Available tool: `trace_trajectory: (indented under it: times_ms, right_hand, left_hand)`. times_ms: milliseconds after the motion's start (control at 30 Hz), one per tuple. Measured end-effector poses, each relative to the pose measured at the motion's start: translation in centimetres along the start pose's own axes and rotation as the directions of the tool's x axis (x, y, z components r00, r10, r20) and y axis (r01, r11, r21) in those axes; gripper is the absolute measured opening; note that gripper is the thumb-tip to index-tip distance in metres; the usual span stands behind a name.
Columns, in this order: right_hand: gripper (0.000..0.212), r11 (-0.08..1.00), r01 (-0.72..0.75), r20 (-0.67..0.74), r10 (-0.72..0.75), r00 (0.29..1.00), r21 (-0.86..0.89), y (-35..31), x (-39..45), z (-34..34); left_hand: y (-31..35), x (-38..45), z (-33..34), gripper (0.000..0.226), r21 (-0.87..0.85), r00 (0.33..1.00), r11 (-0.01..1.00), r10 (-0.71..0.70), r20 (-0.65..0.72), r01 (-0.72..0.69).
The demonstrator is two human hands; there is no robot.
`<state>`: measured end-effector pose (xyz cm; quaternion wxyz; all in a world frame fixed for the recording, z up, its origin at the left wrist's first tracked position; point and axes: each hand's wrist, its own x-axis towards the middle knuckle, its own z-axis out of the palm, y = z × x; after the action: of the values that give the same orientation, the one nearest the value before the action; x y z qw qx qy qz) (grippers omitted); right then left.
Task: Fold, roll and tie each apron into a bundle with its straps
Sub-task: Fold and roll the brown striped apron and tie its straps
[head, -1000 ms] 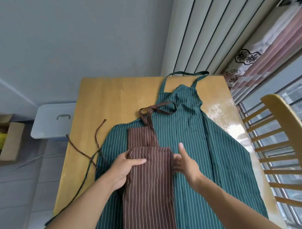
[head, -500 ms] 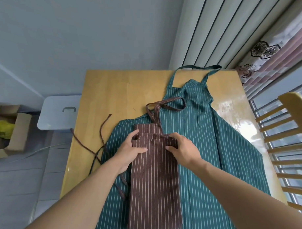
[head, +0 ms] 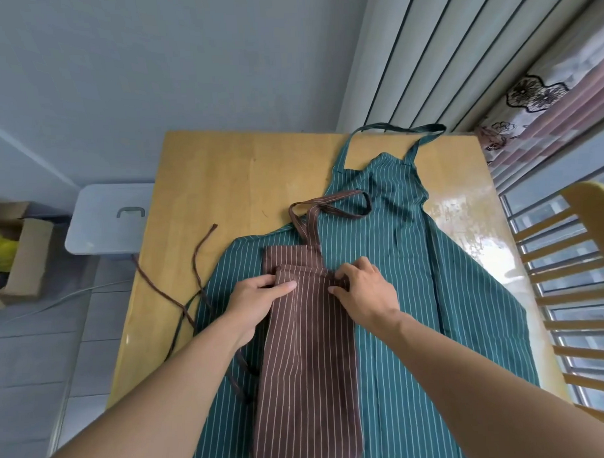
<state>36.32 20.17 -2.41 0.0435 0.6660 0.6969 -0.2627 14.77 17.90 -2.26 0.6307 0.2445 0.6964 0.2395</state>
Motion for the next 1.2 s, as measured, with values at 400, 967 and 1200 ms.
trace_trajectory:
  times_ms: [400,967,1200]
  right_hand:
    - [0.013,0.769,-0.085,-0.067,0.164,0.984,0.634,-0.1,1.2,0.4]
    - [0.016,0.662,-0.133,-0.102,0.304,0.947,0.738,-1.6,5.3,1.4]
    - [0.042,0.957,0.193,-0.36,-0.107,0.927,0.215,-1.6,0.7,1.7]
  left_hand:
    - [0.7,1.6,1.8,0.05,-0.1,0.965,0.993,0.03,-0.26,-0.057]
    - [0.9,5.5,0.4,0.028,0.091,0.938,0.995,0.067,-0.341,-0.039]
    - [1.3,5.4,1.6,0.041,0.222,0.878,0.975,0.087,-0.471,0.023]
